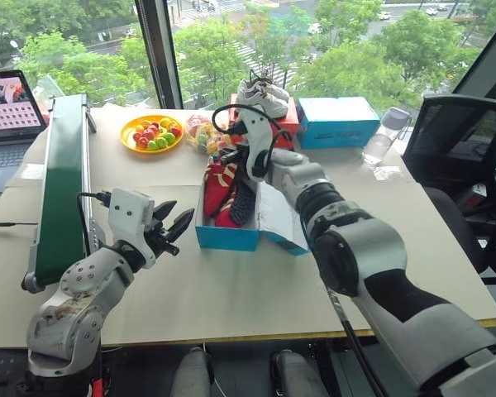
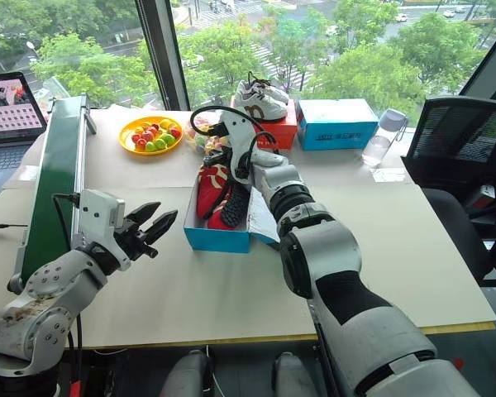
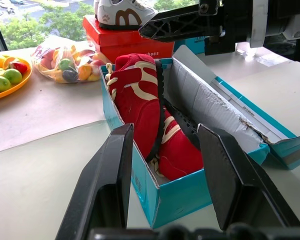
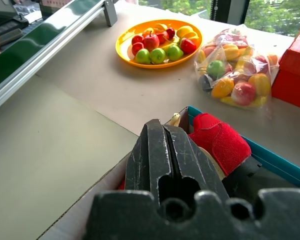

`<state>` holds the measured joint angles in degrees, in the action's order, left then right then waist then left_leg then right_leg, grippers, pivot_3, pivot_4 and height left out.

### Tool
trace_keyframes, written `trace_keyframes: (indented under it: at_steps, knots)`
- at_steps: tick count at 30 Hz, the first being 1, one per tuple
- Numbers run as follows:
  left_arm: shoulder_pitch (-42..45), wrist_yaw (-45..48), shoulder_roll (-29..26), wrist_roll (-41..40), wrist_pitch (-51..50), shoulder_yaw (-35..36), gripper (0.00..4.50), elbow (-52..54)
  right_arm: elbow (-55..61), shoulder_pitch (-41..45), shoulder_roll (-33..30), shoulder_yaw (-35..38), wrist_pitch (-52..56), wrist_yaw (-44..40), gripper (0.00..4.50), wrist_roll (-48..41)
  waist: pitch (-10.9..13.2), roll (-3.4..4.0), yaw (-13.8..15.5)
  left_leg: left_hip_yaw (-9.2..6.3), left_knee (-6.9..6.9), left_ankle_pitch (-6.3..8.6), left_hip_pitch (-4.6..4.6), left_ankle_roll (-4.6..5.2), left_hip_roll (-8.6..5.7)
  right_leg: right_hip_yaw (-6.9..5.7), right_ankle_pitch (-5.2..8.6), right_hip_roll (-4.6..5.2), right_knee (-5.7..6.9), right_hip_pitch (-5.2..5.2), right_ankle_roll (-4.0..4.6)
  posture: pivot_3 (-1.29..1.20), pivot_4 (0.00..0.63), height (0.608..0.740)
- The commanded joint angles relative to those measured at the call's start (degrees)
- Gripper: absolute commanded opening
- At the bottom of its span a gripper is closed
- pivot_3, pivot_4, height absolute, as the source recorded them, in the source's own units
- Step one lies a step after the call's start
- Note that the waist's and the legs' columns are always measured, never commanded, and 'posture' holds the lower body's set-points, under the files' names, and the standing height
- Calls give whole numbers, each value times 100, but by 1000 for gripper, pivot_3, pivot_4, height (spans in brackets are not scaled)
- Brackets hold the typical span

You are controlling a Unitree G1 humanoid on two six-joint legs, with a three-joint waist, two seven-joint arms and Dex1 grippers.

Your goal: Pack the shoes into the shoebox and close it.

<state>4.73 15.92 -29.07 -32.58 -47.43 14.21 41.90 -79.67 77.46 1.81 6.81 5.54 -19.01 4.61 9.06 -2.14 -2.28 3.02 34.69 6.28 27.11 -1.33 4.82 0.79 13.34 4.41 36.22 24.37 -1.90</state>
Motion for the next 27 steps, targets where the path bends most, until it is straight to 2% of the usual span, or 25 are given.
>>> trace_keyframes:
  at_steps: [1, 9, 17, 22, 27]
  knots:
    - [-225, -190, -85, -275, -300, 393, 2151, 681, 47, -114, 41, -58, -28, 217, 12, 264, 0, 0, -8, 0, -1, -3, -1, 4, 0, 0, 0, 0, 1, 0, 0, 0, 150, 740]
    - [-319, -514, -47, -620, -663, 625, 2151, 1065, 47, -221, 107, -24, 58, 161, 12, 474, 0, 0, -15, -1, 0, 4, -23, -7, 1, 1, 0, -1, 6, -14, 1, 0, 150, 740]
    - [247, -384, 90, -390, -217, -41, 2151, 267, 184, -426, 359, -480, 153, -1158, 12, 629, -1, 0, -28, -1, 0, 3, -27, -4, 1, 1, 0, -4, 8, -16, 2, 0, 150, 740]
    - [608, -135, 150, -202, 112, -424, 2151, -273, 414, -582, 462, -617, 186, -1458, 12, 531, -3, 0, -79, 1, -3, 3, -38, -4, 2, 3, 2, -5, 9, -21, 4, 0, 150, 740]
    - [765, 61, 203, -64, 364, -623, 2151, -609, 658, -712, 312, -824, 65, -1459, 12, 600, -2, 0, -132, 1, -7, 0, -39, 0, 2, 5, 5, -6, 16, -18, 8, 0, 150, 740]
